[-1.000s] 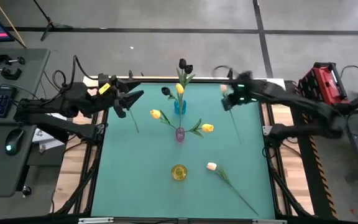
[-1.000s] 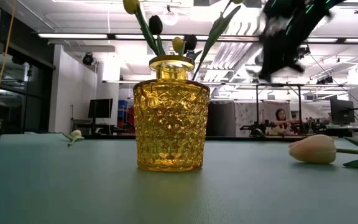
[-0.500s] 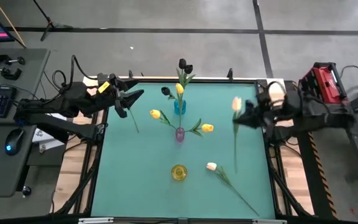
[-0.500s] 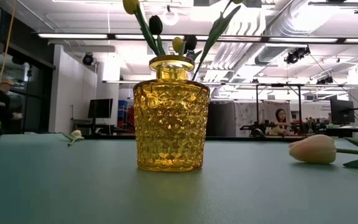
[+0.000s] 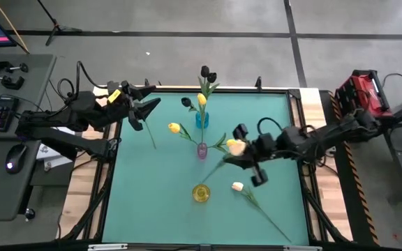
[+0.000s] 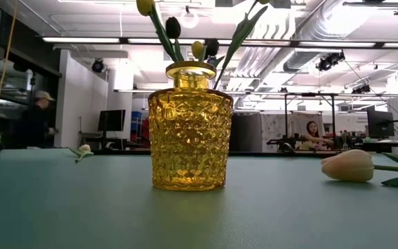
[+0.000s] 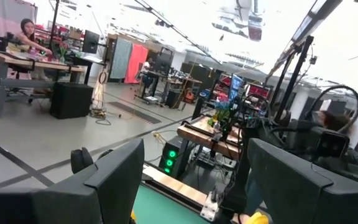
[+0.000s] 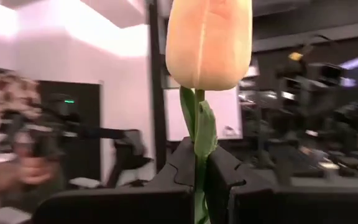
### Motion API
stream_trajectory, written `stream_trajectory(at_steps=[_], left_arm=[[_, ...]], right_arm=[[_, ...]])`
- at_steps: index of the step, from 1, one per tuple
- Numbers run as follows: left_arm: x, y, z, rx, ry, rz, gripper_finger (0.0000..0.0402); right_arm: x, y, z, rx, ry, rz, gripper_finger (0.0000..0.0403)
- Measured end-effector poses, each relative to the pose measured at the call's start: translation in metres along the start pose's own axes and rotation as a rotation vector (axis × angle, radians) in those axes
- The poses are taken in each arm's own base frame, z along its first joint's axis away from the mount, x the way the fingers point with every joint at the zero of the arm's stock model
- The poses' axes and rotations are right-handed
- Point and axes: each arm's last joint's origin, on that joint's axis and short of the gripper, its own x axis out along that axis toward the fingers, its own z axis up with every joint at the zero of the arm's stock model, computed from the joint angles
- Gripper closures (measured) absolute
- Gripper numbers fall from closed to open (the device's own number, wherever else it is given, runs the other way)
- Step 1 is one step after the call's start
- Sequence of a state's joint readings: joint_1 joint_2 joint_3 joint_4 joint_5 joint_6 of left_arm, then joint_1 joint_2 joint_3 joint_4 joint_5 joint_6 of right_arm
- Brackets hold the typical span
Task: Sort flowers into vase by color
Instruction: Put the top right white tulip into the yellow vase
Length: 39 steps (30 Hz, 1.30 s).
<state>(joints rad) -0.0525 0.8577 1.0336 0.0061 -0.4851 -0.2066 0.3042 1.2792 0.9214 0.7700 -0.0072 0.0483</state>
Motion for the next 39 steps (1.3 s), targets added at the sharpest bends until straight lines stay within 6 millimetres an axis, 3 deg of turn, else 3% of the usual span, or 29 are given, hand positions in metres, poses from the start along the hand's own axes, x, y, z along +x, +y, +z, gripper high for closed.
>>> stream_trajectory(at_steps=[8, 13, 39], left_arm=[[-0.005, 0.002, 0.005, -0.008, -0.015, -0.012, 0.0126], [-0.007, 0.002, 0.006, -0.011, -0.021, -0.014, 0.0126], [-0.007, 0.002, 0.005, -0.008, -0.014, -0.015, 0.0126]], right_arm=[[0.025, -0.001, -0.027, 0.023, 0.240, -0.090, 0.0403], [0.033, -0.003, -0.034, 0.048, 0.273, -0.113, 0.0403], [0.039, -0.003, -0.068, 0.186, 0.381, -0.157, 0.0400]])
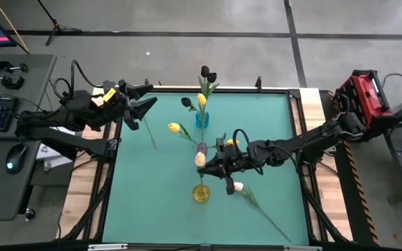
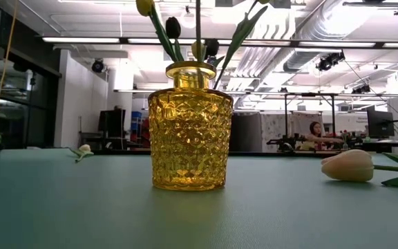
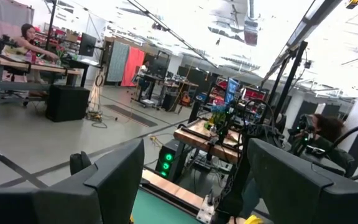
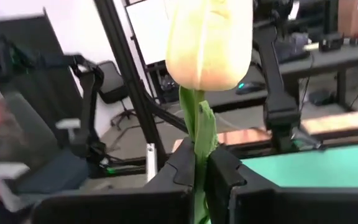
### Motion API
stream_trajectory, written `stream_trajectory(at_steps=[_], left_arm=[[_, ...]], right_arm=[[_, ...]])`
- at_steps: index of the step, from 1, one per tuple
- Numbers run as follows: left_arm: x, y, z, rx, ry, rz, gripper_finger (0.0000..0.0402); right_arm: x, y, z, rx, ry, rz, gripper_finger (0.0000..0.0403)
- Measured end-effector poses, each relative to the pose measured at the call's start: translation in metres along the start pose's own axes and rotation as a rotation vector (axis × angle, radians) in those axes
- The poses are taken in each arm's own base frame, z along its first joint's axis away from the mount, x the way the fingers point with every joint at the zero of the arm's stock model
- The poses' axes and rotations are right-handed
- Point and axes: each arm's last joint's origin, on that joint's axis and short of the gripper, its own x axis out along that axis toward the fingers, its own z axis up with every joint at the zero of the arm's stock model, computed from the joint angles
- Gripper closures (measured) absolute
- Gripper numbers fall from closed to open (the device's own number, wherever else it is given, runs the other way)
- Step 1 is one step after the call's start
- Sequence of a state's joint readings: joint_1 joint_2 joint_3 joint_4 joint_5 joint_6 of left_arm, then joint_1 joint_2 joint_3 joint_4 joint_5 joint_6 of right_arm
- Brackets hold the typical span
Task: Sort flowers into vase by color
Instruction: Put the top right white tulip into the yellow vase, then put the top white tulip into the yellow vase
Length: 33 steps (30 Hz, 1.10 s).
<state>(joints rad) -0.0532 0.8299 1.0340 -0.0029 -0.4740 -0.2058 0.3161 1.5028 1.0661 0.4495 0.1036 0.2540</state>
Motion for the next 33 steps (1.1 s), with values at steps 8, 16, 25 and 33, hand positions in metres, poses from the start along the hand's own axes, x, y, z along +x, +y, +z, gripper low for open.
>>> stream_trajectory(at_steps=[8, 16, 25, 33], left_arm=[[0.000, 0.000, 0.000, -0.001, -0.001, 0.000, 0.0126], [0.000, 0.000, 0.001, -0.004, -0.009, 0.010, 0.0126], [0.002, 0.005, -0.001, -0.034, -0.030, 0.188, 0.0126], [-0.003, 0.031, -0.050, -0.169, 0.248, 0.592, 0.0126]], right_arm=[[-0.004, -0.009, -0.001, 0.262, 0.082, -0.001, 0.0301], [-0.014, -0.008, 0.015, 0.301, 0.069, 0.111, 0.0131], [-0.049, -0.022, 0.064, 0.175, -0.107, 0.081, 0.0069], [-0.080, -0.038, 0.092, 0.104, -0.184, 0.006, 0.0069]])
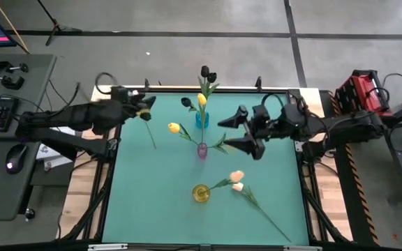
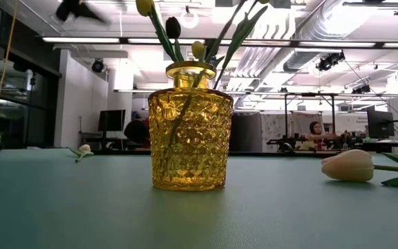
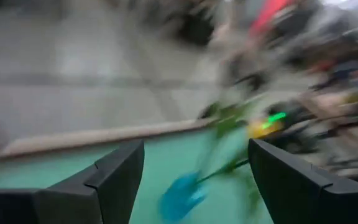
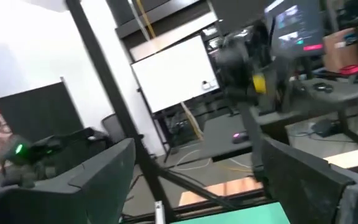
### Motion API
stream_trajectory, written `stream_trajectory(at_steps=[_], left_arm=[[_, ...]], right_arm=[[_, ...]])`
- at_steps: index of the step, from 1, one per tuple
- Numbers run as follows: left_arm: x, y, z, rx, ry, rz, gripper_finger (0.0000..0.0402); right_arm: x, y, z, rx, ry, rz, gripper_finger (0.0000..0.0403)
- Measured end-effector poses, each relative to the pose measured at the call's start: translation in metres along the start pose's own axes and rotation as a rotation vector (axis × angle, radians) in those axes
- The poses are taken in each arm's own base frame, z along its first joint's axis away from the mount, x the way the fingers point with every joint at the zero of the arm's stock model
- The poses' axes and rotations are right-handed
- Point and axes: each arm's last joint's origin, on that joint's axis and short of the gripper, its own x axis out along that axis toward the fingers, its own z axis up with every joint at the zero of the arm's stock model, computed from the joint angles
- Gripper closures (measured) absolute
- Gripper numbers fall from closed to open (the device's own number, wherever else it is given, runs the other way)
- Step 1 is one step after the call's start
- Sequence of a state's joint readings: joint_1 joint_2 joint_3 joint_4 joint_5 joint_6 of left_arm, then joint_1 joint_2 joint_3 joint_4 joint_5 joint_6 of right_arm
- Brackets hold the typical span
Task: Sort flowers into vase by color
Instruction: Put the top white tulip into the yellow vase
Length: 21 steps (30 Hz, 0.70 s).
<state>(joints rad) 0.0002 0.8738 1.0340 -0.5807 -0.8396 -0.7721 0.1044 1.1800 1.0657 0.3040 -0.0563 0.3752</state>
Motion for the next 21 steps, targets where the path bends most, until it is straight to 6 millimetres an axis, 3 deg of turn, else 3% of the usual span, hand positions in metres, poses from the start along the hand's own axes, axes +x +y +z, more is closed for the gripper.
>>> stream_trajectory(at_steps=[6, 11, 16, 21], left_arm=[[0.032, 0.035, -0.024, -0.046, 0.256, 0.367, 0.0126], [0.083, 0.059, -0.032, 0.034, 0.459, 0.506, 0.0130], [0.137, 0.107, -0.047, 0.061, 0.697, 0.687, 0.0133], [0.174, 0.149, -0.064, -0.048, 0.836, 0.732, 0.0133]], right_arm=[[-0.007, -0.012, 0.006, -0.007, 0.010, -0.060, 0.0069], [-0.007, -0.015, 0.007, -0.007, 0.018, -0.065, 0.0069], [-0.007, -0.015, 0.003, 0.004, 0.057, -0.062, 0.0069], [-0.007, -0.012, -0.004, 0.012, 0.115, -0.064, 0.0069]])
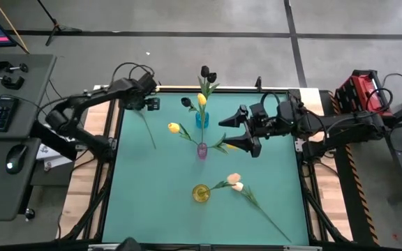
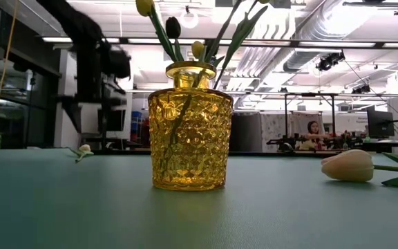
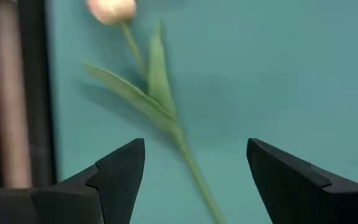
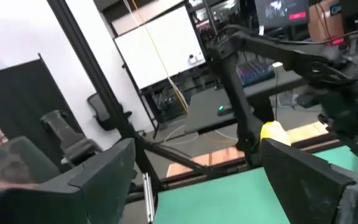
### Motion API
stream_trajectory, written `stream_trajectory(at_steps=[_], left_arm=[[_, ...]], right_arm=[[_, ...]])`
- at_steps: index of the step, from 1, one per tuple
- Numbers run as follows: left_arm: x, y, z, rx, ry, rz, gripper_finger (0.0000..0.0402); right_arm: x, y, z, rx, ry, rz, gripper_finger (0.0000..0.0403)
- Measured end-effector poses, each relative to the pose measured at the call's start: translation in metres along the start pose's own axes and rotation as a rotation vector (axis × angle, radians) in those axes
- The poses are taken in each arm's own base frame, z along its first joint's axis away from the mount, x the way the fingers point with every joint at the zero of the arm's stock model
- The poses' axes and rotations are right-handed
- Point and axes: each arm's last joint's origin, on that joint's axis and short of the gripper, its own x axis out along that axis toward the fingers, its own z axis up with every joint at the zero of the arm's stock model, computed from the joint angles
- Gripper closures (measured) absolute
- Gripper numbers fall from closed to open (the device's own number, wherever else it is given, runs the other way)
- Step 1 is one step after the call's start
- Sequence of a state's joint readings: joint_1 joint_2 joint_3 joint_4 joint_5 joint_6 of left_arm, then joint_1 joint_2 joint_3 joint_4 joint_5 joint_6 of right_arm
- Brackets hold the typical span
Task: Sort flowers into vase by color
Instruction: Put the top white tulip into the yellow vase
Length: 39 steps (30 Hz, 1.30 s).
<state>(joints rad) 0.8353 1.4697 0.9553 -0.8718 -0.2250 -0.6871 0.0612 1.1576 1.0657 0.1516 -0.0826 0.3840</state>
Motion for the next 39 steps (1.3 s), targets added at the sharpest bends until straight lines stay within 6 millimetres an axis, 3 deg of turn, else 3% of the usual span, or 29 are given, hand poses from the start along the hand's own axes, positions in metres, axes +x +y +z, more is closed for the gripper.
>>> stream_trajectory(at_steps=[6, 14, 20, 26, 30, 36, 39], left_arm=[[0.032, 0.007, 0.003, -0.149, 0.057, -0.056, 0.0133], [0.048, 0.015, -0.006, -0.273, 0.016, 0.012, 0.0134], [0.065, 0.019, -0.012, -0.446, -0.023, -0.051, 0.0134], [0.069, 0.024, -0.014, -0.532, -0.058, -0.036, 0.0142], [0.070, 0.028, -0.015, -0.531, -0.050, 0.002, 0.0198], [0.070, 0.028, -0.018, -0.446, -0.035, 0.006, 0.0376], [0.067, 0.025, -0.019, -0.394, -0.037, -0.022, 0.0386]], right_arm=[[0.000, 0.003, -0.006, 0.004, 0.046, 0.003, 0.0069], [0.000, 0.004, -0.008, 0.006, 0.064, -0.006, 0.0069], [0.000, 0.003, -0.008, 0.006, 0.060, -0.021, 0.0069], [0.000, 0.003, -0.008, 0.065, 0.062, -0.024, 0.0069], [0.000, 0.005, -0.009, 0.092, 0.065, -0.018, 0.0069], [0.000, 0.012, -0.013, 0.090, 0.093, 0.005, 0.0069], [0.000, 0.016, -0.016, 0.091, 0.111, 0.014, 0.0069]])
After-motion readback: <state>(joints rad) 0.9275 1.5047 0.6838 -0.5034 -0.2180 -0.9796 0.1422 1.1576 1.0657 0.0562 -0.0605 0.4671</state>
